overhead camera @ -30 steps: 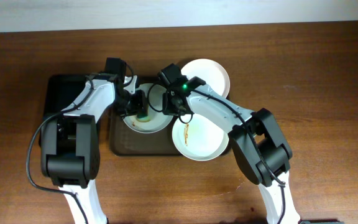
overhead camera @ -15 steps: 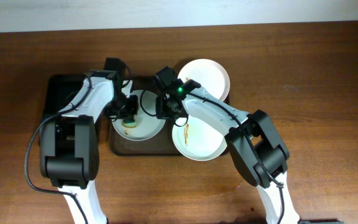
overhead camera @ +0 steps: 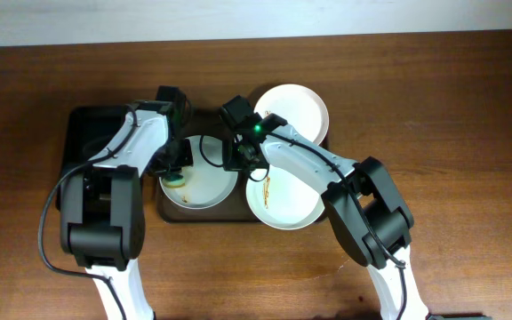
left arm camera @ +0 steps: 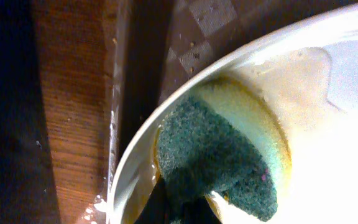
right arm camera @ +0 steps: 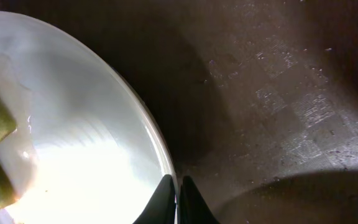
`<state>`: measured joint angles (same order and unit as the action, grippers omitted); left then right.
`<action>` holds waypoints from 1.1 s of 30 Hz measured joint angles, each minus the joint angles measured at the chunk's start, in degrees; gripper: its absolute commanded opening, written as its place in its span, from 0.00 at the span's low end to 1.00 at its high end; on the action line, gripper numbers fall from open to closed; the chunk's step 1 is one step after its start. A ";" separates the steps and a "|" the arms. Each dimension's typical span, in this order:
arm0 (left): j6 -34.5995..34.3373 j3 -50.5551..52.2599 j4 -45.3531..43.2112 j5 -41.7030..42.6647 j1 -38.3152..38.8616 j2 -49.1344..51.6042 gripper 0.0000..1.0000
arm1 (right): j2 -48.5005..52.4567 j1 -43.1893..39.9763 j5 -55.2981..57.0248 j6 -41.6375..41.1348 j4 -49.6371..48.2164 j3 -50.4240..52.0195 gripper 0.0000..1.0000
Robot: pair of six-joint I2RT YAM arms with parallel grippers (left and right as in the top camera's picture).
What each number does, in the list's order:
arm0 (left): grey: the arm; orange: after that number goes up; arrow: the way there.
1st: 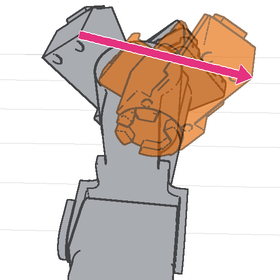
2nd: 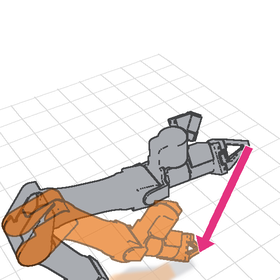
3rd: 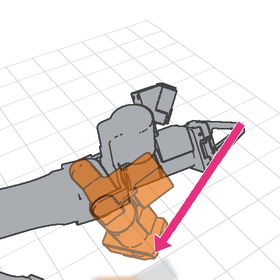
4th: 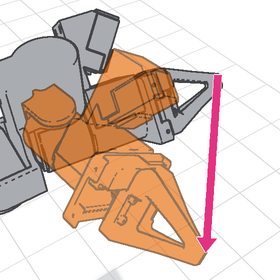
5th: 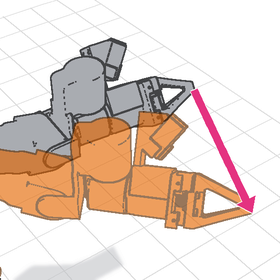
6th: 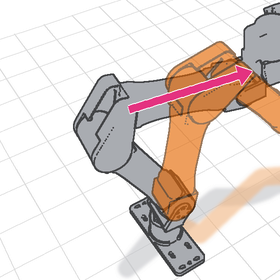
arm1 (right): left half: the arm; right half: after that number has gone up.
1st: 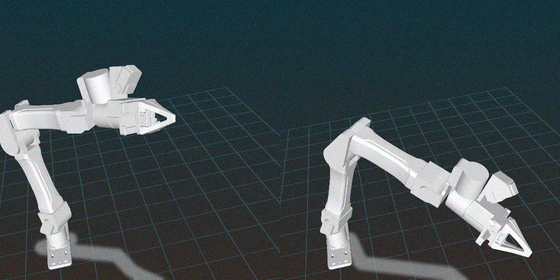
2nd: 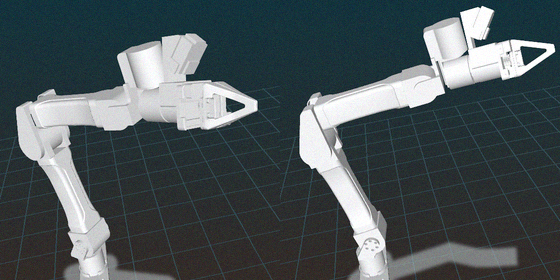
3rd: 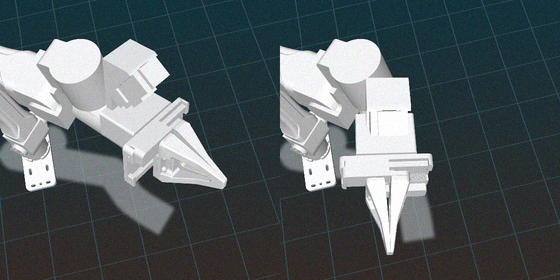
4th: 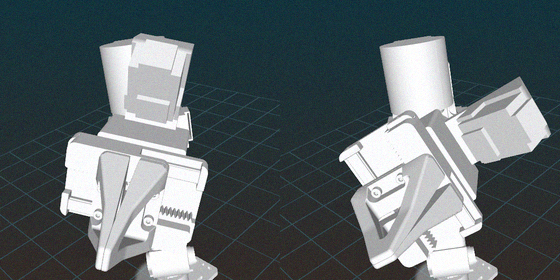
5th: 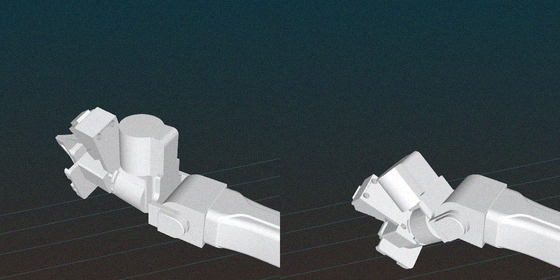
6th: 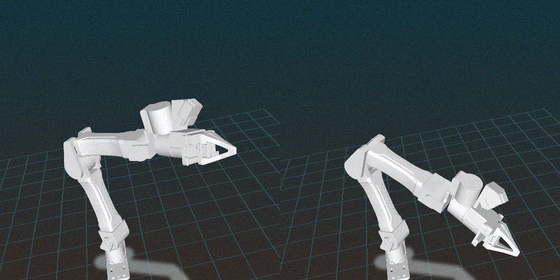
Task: Clean dirty plates on tray and stack at the side
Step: 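Scrub the held plate with the sponge in the left gripper, then tilt the plate with the right gripper while the left sponge wipes it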
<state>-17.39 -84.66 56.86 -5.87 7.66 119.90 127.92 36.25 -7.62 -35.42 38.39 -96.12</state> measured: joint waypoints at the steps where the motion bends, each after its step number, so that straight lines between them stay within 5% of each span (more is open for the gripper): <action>1: 0.33 0.00 -0.11 2.05 -0.48 0.00 0.01 | 0.00 0.00 0.02 0.13 0.00 0.00 0.04; 8: -0.52 -0.13 -11.74 21.70 -1.81 0.70 0.01 | 0.00 -0.70 1.55 -0.13 0.59 0.00 0.05; 11: -1.31 -6.27 -5.40 22.16 -2.40 2.34 0.01 | 0.31 -0.63 1.16 -0.52 0.28 0.00 0.23; 13: -1.05 -14.97 0.70 21.46 -3.39 2.49 0.01 | 0.90 -0.59 -0.09 -0.79 -0.11 -0.28 0.23; 14: -0.42 -17.55 3.41 21.42 -3.87 2.49 0.01 | 0.92 -0.57 -0.35 -0.85 -0.24 -0.33 0.04; 21: 6.29 -26.25 13.55 20.41 -12.72 2.47 0.01 | 0.94 -1.16 0.42 -0.07 7.63 -4.52 0.04; 28: 7.34 -26.25 13.66 15.21 -16.94 2.47 0.01 | -5.49 -1.03 20.90 0.96 27.47 -16.26 0.04; 33: 7.34 -26.25 13.35 14.38 -16.90 2.47 0.01 | -6.16 8.17 49.55 1.64 33.66 -19.19 0.04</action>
<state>-10.04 -110.91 70.22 8.51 -9.23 122.37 121.75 44.42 41.93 -33.78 72.05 -115.31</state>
